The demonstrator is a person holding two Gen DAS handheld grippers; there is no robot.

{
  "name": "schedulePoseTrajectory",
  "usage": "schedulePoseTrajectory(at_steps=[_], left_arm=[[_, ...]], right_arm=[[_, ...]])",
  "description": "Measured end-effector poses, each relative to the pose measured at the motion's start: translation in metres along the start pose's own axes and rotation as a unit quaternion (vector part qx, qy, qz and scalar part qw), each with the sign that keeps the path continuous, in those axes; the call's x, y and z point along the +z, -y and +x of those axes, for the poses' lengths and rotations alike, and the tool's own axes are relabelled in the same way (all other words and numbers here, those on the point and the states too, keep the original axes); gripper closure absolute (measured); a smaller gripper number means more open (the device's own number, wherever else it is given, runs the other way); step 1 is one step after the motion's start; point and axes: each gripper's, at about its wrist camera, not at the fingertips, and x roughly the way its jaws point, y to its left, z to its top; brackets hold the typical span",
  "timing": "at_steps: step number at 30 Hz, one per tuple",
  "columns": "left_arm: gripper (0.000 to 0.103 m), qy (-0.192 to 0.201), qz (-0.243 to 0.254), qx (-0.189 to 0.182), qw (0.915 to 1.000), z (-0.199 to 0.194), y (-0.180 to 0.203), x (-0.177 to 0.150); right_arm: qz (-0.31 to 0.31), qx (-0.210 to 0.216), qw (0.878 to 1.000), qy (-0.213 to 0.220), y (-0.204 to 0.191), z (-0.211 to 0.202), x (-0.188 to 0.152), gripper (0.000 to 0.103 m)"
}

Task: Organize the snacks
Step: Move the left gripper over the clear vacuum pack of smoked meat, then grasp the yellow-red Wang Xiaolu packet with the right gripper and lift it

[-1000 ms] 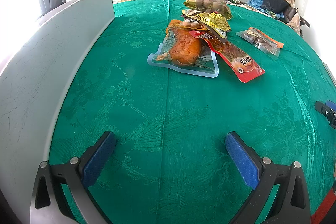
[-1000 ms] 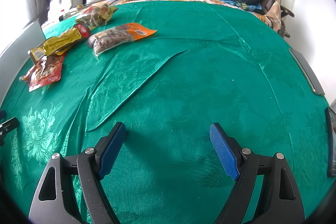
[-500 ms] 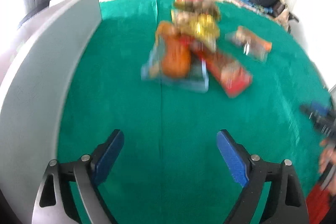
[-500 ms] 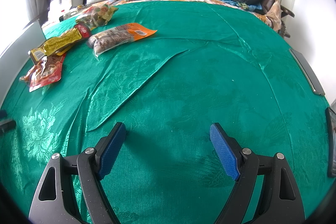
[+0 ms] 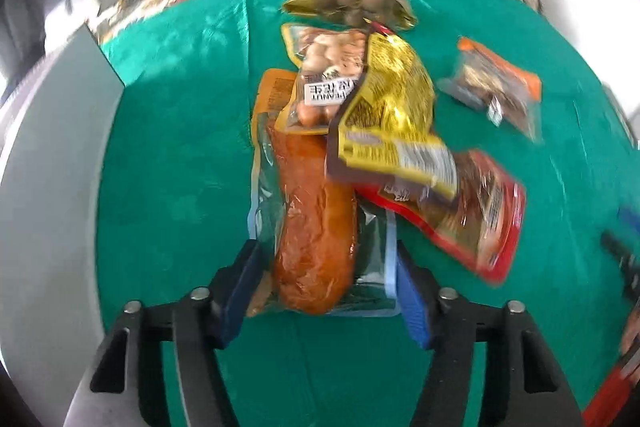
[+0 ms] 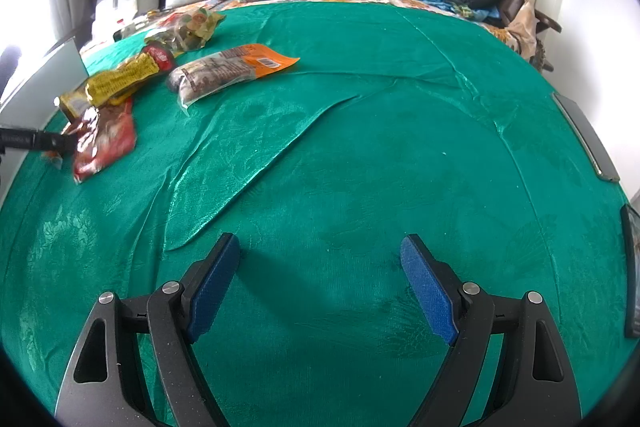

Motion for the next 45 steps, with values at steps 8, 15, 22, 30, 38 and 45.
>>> schedulePoseTrajectory(at_steps=[8, 15, 22, 30, 38, 45], left_arm=[[0.039, -0.018, -0.015, 0.012, 0.9997, -0.038, -0.005, -0.088], [0.016, -0.019, -0.078, -0.016, 0.9967, -0.040, -0.020, -0.091], [0.000, -0.005, -0.075, 0.016, 0.9970, -0.013, -0.018, -0.073], [0.000, 0.062, -0.068, 0.020, 0.9955, -0.016, -0.018, -0.089], [0.000, 0.082, -0.070, 0.019, 0.9940, -0.022, -0.022, -0.096], [0.000, 0.083, -0.071, 0.019, 0.9938, -0.025, -0.022, -0.100]], right_arm=[[0.000, 0.000, 1.000, 0.000, 0.000, 0.000, 0.000, 0.017], [-0.001, 0.000, 1.000, 0.000, -0.001, 0.001, 0.001, 0.017], [-0.001, 0.000, 1.000, -0.001, -0.001, 0.001, 0.001, 0.017], [-0.001, 0.000, 1.000, -0.001, -0.001, 0.001, 0.001, 0.017], [-0.005, 0.002, 0.999, -0.042, -0.004, 0.006, 0.011, 0.014], [0.087, 0.174, 0.979, -0.064, -0.059, 0.023, 0.101, 0.015]])
